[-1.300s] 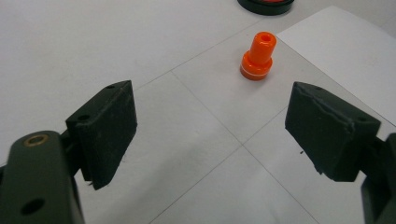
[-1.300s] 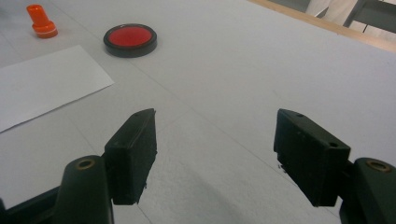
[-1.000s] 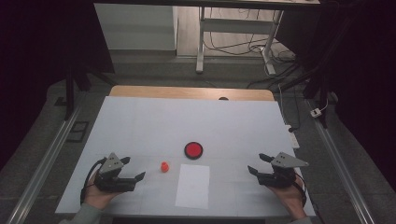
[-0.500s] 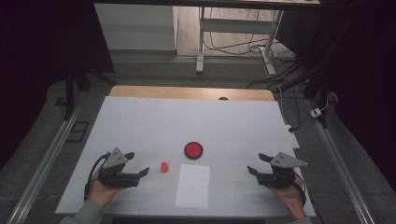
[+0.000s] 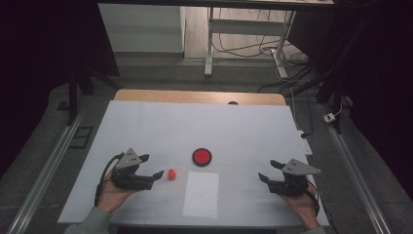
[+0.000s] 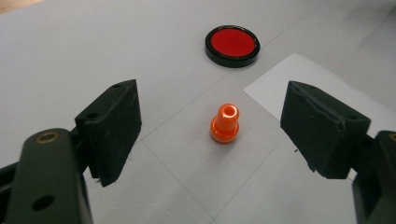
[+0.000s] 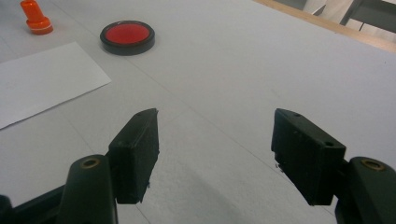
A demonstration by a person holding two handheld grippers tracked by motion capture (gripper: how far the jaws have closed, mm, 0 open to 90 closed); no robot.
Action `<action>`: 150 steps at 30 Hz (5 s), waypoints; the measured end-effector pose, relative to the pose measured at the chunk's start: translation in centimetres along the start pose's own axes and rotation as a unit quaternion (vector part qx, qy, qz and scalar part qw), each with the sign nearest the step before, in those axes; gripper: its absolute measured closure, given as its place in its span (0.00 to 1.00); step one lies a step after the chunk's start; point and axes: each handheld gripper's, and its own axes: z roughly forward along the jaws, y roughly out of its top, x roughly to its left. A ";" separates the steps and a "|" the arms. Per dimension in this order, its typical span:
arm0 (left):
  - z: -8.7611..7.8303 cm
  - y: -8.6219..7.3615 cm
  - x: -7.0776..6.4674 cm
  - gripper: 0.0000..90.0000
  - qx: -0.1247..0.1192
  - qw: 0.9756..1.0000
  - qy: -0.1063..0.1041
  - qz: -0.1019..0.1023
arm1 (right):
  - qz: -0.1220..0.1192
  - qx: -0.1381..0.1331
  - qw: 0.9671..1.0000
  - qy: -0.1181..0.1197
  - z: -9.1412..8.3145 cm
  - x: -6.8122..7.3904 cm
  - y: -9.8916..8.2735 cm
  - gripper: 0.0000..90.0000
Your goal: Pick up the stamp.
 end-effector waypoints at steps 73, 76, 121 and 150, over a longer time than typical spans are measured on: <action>6.8 0.0 -0.9 0.69 0.097 0.993 -0.035 0.060 | -0.003 0.023 1.000 -0.001 0.6 0.2 -0.6 0.35; 6.8 0.0 -0.9 0.75 0.099 0.993 -0.035 0.062 | -0.002 0.022 1.000 -0.001 0.5 0.2 -0.6 0.35; 5.0 0.6 0.2 0.80 0.034 0.998 -0.049 0.025 | -0.003 0.017 1.000 -0.003 0.5 0.1 -0.5 0.35; 3.3 2.2 -0.1 0.80 -0.029 0.997 -0.069 0.006 | -0.004 0.017 1.000 -0.009 0.5 0.2 -0.5 0.35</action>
